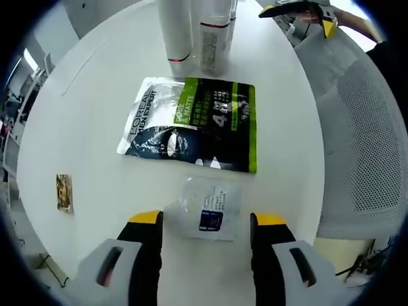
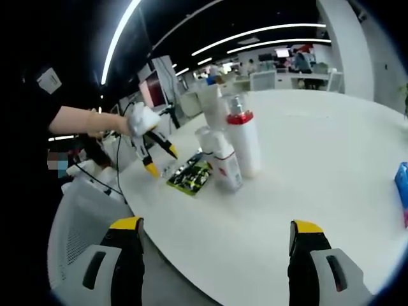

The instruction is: Arrange the skincare products in the storage area until every visible bottle or jar stands upright without overlapping.

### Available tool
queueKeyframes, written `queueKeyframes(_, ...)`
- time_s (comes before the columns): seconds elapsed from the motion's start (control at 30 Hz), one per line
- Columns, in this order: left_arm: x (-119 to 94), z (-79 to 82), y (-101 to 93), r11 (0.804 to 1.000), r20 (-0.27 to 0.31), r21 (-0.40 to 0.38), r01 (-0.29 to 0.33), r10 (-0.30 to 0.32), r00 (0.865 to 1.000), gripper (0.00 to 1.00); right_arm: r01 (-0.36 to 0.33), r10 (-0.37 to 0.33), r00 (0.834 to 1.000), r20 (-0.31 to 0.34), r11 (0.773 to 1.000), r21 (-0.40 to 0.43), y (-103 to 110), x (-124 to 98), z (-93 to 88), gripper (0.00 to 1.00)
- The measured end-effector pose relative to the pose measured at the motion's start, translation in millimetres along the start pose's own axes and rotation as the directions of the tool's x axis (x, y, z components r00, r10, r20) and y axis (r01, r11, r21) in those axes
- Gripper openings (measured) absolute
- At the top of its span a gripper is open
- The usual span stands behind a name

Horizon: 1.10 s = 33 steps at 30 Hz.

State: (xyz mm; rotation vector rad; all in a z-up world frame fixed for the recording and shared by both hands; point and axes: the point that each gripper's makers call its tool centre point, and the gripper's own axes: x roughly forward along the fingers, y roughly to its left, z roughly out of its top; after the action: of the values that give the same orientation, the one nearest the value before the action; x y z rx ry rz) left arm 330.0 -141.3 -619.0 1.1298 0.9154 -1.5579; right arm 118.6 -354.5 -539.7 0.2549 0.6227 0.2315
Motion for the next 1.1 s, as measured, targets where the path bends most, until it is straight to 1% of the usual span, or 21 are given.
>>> queueKeyframes(0.2,-4.7,1.9,2.1,0.999,0.020,-0.046,-0.005,0.006,1.000,0.54,-0.001,0.001,1.000,-0.004,1.000,0.005,-0.8,0.5,-0.9,0.99)
queueKeyframes(0.3,-5.1,2.2,4.9,0.996,0.041,-0.092,-0.014,0.018,0.999,0.58,-0.001,0.001,1.000,-0.005,1.000,0.007,-0.8,0.4,-1.0,0.99)
queueKeyframes(0.33,-5.9,3.8,5.3,0.992,0.052,-0.123,-0.017,0.023,0.998,0.60,0.000,0.001,1.000,-0.005,1.000,0.009,-1.3,0.4,-1.1,0.99)
queueKeyframes(0.43,-10.8,10.4,5.4,0.983,0.083,-0.181,-0.028,0.043,0.996,0.63,0.001,-0.001,1.000,-0.002,1.000,0.012,-1.5,0.2,-0.7,0.99)
queueKeyframes(0.47,-10.9,11.7,7.1,0.977,0.096,-0.210,-0.035,0.057,0.994,0.66,0.001,-0.001,1.000,-0.002,1.000,0.012,-2.0,0.2,-0.9,0.99)
queueKeyframes(0.5,-10.3,11.9,7.8,0.975,0.101,-0.217,-0.038,0.061,0.993,0.68,0.001,-0.001,1.000,-0.002,1.000,0.013,-2.0,0.2,-1.0,0.99)
queueKeyframes(0.57,-12.9,13.9,10.7,0.967,0.129,-0.252,-0.048,0.083,0.988,0.72,0.001,-0.001,1.000,-0.002,1.000,0.013,-1.7,0.5,-1.1,0.99)
queueKeyframes(0.63,-16.7,18.8,9.5,0.958,0.162,-0.282,-0.054,0.103,0.981,0.77,0.001,-0.001,1.000,0.000,1.000,0.014,-1.6,0.3,-0.9,0.99)
queueKeyframes(0.7,-17.0,25.1,8.1,0.945,0.210,-0.324,-0.041,0.114,0.971,0.83,0.000,0.000,1.000,0.000,1.000,0.015,-1.9,0.2,-1.1,0.99)
queueKeyframes(0.73,-17.9,28.2,7.5,0.939,0.233,-0.343,-0.035,0.121,0.965,0.88,-0.001,0.001,1.000,0.000,1.000,0.014,-1.7,0.3,-1.1,0.99)
queueKeyframes(0.77,-20.4,30.9,8.0,0.928,0.261,-0.370,-0.033,0.138,0.955,0.92,-0.002,0.002,1.000,-0.002,1.000,0.012,-1.2,0.6,-1.3,0.99)
queueKeyframes(0.8,-21.7,32.2,7.7,0.924,0.271,-0.382,-0.030,0.144,0.952,0.93,-0.003,0.003,1.000,-0.003,1.000,0.010,-0.8,0.7,-1.6,0.99)
queueKeyframes(0.9,-29.2,36.9,5.3,0.907,0.304,-0.419,-0.031,0.173,0.937,0.95,-0.007,0.007,1.000,-0.006,1.000,0.007,1.0,0.3,-1.6,0.99)
queueKeyframes(0.93,-30.4,36.9,5.2,0.903,0.307,-0.428,-0.035,0.182,0.934,0.96,-0.009,0.009,1.000,-0.006,1.000,0.007,1.3,0.1,-1.8,0.99)
queueKeyframes(1.0,-33.2,39.0,1.6,0.894,0.331,-0.447,-0.023,0.189,0.925,0.95,-0.011,0.011,1.000,-0.008,1.000,0.006,2.1,0.0,-2.2,0.99)
queueKeyframes(1.03,-35.5,41.0,-5.2,0.885,0.347,-0.467,-0.004,0.188,0.919,0.95,-0.012,0.012,1.000,-0.008,1.000,0.005,2.4,0.1,-2.2,0.99)
queueKeyframes(1.1,-37.0,44.0,-1.4,0.864,0.374,-0.503,0.011,0.207,0.904,0.96,-0.015,0.015,1.000,-0.009,1.000,0.002,2.8,0.2,-2.4,0.99)
